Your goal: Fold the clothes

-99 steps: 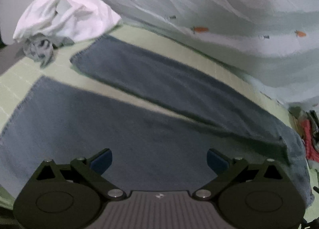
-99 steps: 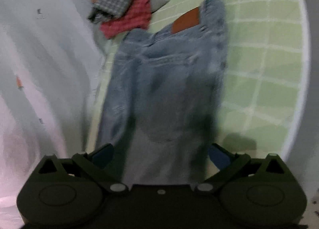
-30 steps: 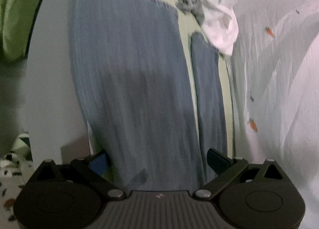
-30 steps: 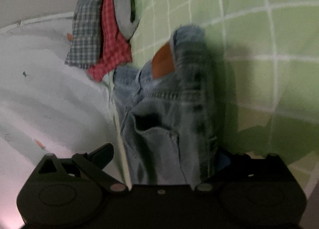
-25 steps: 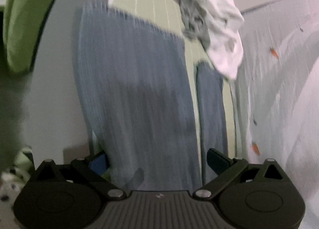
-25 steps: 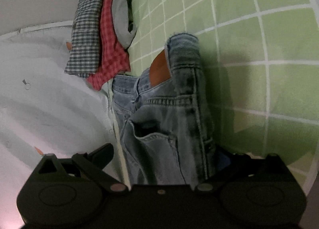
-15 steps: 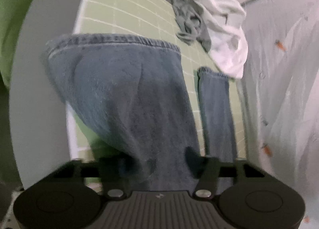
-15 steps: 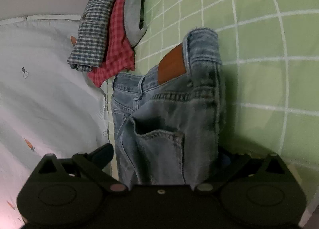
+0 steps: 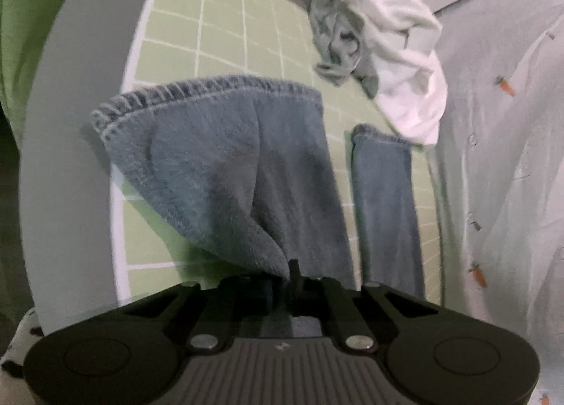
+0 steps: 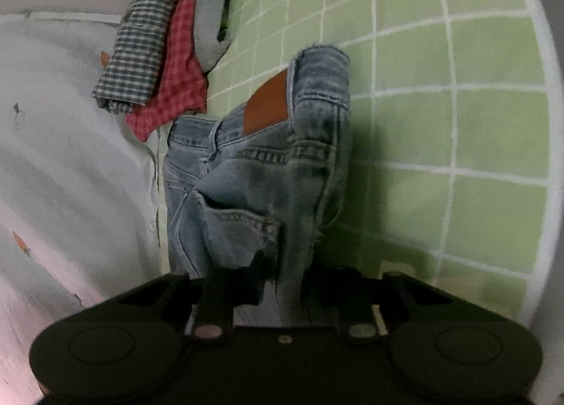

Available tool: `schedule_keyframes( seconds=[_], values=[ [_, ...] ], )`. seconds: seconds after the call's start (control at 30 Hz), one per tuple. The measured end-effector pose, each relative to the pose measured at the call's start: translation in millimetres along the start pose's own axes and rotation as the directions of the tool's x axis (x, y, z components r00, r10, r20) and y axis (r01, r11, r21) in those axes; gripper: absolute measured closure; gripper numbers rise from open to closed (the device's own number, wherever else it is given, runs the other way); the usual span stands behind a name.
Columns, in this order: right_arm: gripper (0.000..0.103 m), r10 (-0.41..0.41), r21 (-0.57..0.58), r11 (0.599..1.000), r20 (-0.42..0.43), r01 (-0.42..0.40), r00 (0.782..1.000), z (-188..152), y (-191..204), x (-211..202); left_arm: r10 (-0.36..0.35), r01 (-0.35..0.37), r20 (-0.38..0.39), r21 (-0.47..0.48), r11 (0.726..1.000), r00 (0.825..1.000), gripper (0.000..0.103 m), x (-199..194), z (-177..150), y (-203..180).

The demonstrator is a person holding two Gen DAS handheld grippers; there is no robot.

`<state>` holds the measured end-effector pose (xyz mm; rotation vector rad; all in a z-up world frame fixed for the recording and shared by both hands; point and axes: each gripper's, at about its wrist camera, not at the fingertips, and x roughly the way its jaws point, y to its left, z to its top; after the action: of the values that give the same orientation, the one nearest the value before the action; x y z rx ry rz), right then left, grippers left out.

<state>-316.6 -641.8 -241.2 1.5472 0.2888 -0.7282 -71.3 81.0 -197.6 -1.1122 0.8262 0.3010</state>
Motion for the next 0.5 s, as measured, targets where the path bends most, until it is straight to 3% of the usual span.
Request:
schedule_keyframes(
  seconds=[0.27,0.5],
  values=[
    [0.086,0.031,0.027,0.999,-0.015,-0.031,0.999,14.4,-7.9,-49.9,0.017,-0.025,0.091,0.087,0.996,0.996,0.098,-59.7,-17.4,7.3],
    [0.086,0.014,-0.029,0.999,-0.044,-0.015,0.999,29.4,3.6,-78.6,0.030,-0.077,0.200,0.231,0.970,0.979,0.098,-109.0,-39.2,-23.2]
  ],
)
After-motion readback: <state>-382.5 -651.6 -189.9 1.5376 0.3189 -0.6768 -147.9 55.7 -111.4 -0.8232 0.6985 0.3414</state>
